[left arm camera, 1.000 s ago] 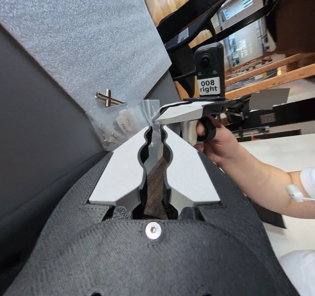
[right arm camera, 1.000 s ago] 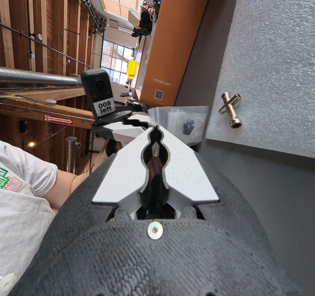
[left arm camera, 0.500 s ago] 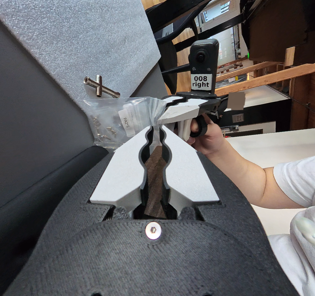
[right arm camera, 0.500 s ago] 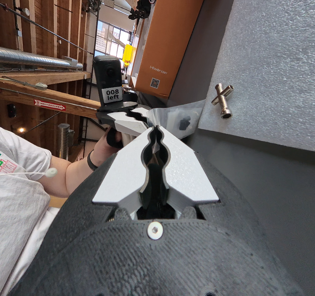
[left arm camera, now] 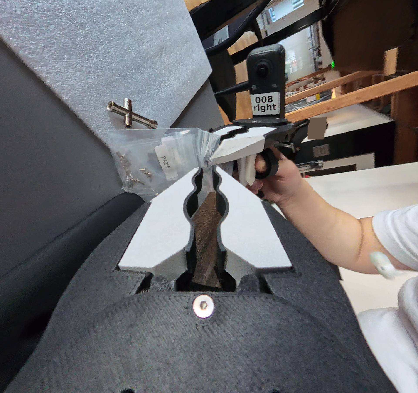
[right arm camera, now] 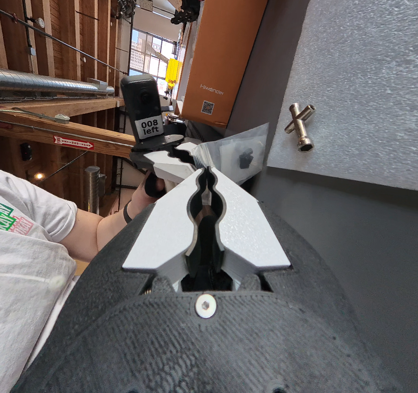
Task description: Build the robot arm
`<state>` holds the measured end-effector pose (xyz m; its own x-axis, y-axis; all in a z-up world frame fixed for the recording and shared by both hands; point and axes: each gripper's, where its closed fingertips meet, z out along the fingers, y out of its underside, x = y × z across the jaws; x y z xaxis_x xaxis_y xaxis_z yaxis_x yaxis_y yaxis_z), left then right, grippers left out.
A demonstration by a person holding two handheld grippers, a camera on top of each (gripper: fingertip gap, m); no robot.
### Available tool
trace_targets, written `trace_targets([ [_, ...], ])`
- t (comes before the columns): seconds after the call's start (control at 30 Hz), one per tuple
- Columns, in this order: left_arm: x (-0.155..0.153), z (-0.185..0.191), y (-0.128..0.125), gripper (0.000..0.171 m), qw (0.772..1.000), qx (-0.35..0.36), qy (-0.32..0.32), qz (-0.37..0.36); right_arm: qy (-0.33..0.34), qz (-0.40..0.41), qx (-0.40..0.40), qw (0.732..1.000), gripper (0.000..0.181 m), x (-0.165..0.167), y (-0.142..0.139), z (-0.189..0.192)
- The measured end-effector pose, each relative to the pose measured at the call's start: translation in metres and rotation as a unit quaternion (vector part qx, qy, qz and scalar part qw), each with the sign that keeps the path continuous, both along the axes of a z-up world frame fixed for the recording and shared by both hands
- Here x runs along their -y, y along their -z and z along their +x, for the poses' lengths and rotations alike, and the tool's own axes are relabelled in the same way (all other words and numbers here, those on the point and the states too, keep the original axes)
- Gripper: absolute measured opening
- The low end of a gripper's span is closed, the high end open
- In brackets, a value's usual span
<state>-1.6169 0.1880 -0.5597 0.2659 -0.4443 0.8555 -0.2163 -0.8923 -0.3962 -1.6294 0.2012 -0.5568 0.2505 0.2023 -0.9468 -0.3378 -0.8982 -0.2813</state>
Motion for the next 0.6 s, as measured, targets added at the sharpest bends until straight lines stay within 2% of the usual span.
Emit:
trace_targets([
  [0.27,-0.0002,-0.0043,-0.0030,0.001,0.999,0.023,-0.009,-0.036,-0.005,0.000,0.005,1.000,0.000,0.0026,0.0011,0.0028],
  [0.5,0.0019,-0.0013,0.0004,0.000,1.000,0.017,0.008,-0.020,-0.009,-0.011,-0.005,1.000,0.000,0.0052,0.0032,0.0039],
  [0.6,0.0029,-0.0008,0.0032,0.000,1.000,-0.003,0.014,0.009,-0.011,-0.001,0.024,1.000,0.000,0.0063,0.0062,0.0044],
])
